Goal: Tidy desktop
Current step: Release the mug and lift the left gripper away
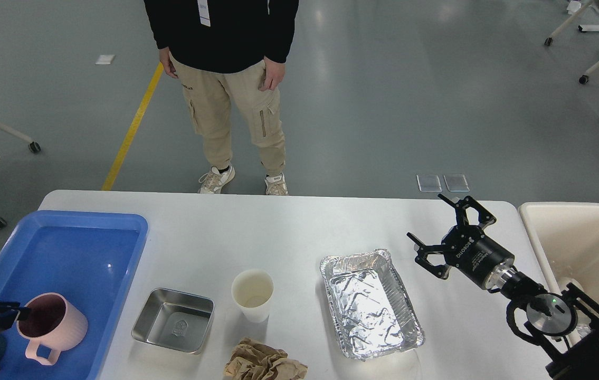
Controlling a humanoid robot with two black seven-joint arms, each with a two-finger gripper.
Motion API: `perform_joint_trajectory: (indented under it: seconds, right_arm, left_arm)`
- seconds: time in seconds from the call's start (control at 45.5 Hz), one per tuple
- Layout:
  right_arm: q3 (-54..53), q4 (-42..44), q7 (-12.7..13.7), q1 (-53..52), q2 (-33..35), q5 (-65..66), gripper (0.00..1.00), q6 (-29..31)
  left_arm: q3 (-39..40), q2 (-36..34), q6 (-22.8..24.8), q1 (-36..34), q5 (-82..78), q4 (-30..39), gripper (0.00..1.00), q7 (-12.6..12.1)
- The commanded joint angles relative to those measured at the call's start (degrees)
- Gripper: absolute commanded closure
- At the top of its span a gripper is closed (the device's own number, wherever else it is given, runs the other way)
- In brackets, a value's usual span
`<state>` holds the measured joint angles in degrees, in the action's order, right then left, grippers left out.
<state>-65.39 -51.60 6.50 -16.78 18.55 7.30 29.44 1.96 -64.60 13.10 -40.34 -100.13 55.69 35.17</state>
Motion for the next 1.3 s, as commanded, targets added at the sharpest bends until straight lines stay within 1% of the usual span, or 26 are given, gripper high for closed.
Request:
perform_joint_trajectory:
  seconds: [0.0,0.066,0.132,0.176,0.263,0.329,0.395,0.461,0.527,0.747,0.812,0.9,0.944,1.054,1.142,1.23,1.273]
  right_arm:
    - [0.0,0.0,0.0,0.0,0.0,0.0,0.0,0.0]
    - [0.1,0.0,0.0,0.0,0.0,0.0,0.0,0.0]
    - [0.2,0.0,0.0,0.0,0.0,0.0,0.0,0.0]
    - [0.3,0.1,0.0,0.0,0.0,0.1,0.0,-0.1]
    - [0.4,0.0,0.0,0.0,0.0,0.1,0.0,0.0]
    - [0.5,0.1,0.0,0.0,0.0,0.2,0.0,-0.1]
    - [0.6,0.1,0.0,0.0,0.0,0.2,0.0,-0.1]
    - [0.6,0.1,0.0,0.0,0.0,0.3,0.0,-0.1]
    - [0.6,0.1,0.0,0.0,0.0,0.3,0.0,-0.1]
    - [0.8,0.0,0.0,0.0,0.1,0.3,0.0,-0.2]
    - [0.7,0.0,0.0,0.2,0.1,0.3,0.0,-0.2]
    - [0.8,0.1,0.0,0.2,0.1,0.3,0.0,-0.2]
    - [0.9,0.1,0.0,0.2,0.2,0.3,0.0,-0.2]
    - [0.9,0.1,0.0,0.3,0.2,0.8,0.0,-0.3]
    - [0.9,0.1,0.0,0.3,0.3,0.9,0.0,-0.3]
    - [0.9,0.2,0.0,0.3,0.2,0.9,0.0,-0.3]
    - [0.9,0.1,0.0,0.3,0.3,1.0,0.0,-0.3]
  left_arm:
    - [0.0,-0.1,0.3,0.3,0.2,0.3,0.46,1.0]
    - [0.3,-0.1,0.4,0.6,0.7,0.4,0.43,1.3]
    - [0.7,-0.3,0.4,0.6,2.7,0.7,0.38,1.3]
    - [0.7,-0.3,0.6,0.5,4.6,0.7,0.32,0.8]
    - [0.7,0.0,0.9,0.0,9.6,1.0,0.14,-0.1]
    - [1.0,-0.1,1.9,-0.4,13.4,1.3,0.11,-1.8]
    - [2.5,0.0,4.1,-1.5,18.2,1.3,0.08,-4.4]
    - [5.1,0.1,7.4,-3.2,24.8,1.3,0.04,-8.9]
    - [7.1,0.4,9.5,-3.9,30.0,1.2,0.03,-13.1]
    - [10.3,5.2,9.8,-3.8,39.0,1.3,0.03,-23.9]
    - [11.0,6.9,9.4,-3.3,42.2,1.3,0.03,-25.1]
    - [10.9,9.1,9.0,-3.0,49.0,1.3,0.03,-25.7]
    - [10.9,9.7,8.9,-2.9,52.2,1.3,0.03,-26.6]
    - [11.0,10.3,9.0,-2.8,57.8,2.7,0.03,-31.5]
    - [10.7,9.8,9.0,-2.9,61.6,5.4,0.03,-34.6]
    - [10.4,7.7,8.8,-2.9,63.6,9.5,0.03,-38.1]
    - [10.3,5.9,8.6,-2.8,63.6,12.3,0.03,-39.2]
